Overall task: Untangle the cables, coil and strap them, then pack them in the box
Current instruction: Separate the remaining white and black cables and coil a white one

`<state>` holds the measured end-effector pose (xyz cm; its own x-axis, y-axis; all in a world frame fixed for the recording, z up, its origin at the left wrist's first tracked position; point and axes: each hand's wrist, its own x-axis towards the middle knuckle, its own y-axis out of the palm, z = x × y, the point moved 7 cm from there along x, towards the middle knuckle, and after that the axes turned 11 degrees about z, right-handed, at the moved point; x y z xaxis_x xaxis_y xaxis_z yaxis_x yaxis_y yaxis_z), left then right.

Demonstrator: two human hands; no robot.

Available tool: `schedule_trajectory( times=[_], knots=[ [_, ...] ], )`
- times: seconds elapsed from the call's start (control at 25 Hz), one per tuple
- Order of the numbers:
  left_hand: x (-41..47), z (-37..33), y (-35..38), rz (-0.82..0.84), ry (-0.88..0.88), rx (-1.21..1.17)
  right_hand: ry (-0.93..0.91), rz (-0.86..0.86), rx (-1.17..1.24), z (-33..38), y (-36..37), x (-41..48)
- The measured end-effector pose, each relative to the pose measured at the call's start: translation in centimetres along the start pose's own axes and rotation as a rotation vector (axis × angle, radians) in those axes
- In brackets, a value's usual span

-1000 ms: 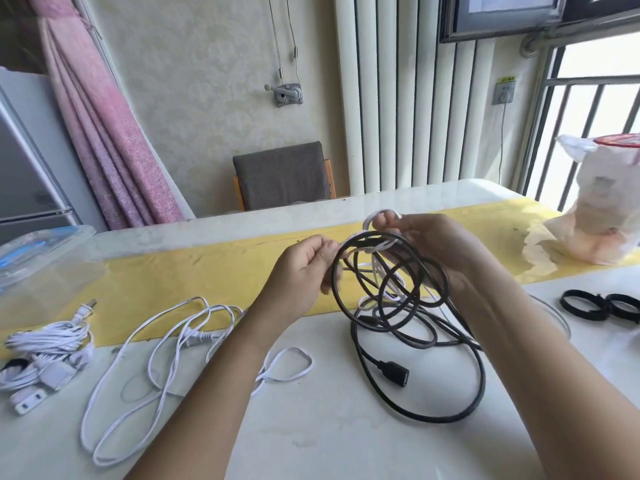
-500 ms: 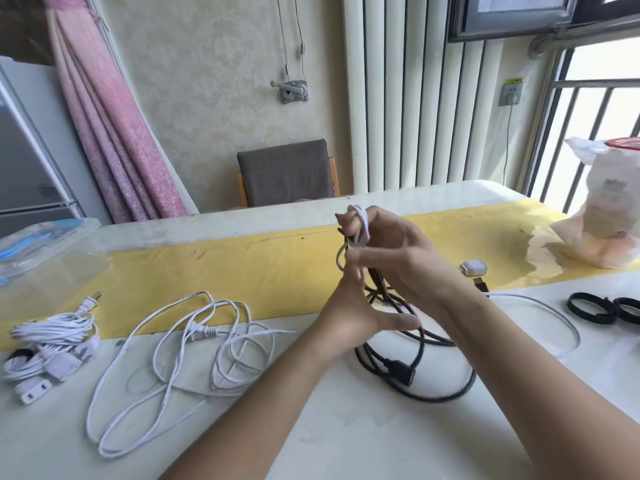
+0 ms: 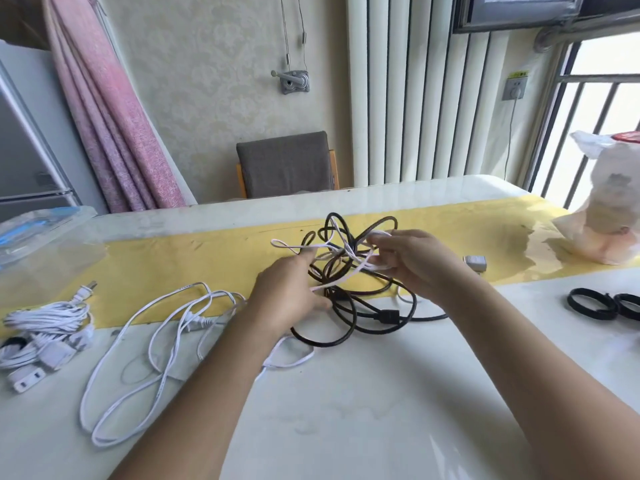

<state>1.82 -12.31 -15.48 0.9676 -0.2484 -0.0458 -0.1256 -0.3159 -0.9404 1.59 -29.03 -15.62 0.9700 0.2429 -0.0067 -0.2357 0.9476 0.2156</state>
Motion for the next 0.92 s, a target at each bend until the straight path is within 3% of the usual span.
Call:
schedule_trajectory(
  times=[0.16,0.28,0.36,0.64,0.72,0.8,0.92],
  knots=[
    [-4.0,-1.7,-3.1,-0.117,-0.03,-0.025,0.029,-0.013,-0.089,-0.8,0.5,0.1],
    [-4.6,-4.3,-2.7,-0.151,0.118,-0.322,-0.011,-0.007,-0.06,-0.8,1.1,0.2],
    [-4.0,-5.3,-1.7,-0.169,0.166,-0.359,-0.035,0.003,-0.055,-0.7,1.6,0.1],
    [-2.0,-3.6,-1.1,-0.287,0.039,-0.388,-0.259,-0.129,-0.201,0.8,2.0,-0.6],
    [-1.3,-2.7,-1.2,-0.211,0.014,-0.549,-0.308,-0.056,-0.164,1.0,2.7,-0.6],
    [-1.0,-2.2,-1.1,-0.111,0.038,-0.756,-0.323,0.135,-0.04,1.3,4.0,-0.8],
    [-1.6,-3.2,-1.5,-0.13,0.249,-0.706,-0.261,0.228,0.051,1.7,4.1,-1.0]
  ],
)
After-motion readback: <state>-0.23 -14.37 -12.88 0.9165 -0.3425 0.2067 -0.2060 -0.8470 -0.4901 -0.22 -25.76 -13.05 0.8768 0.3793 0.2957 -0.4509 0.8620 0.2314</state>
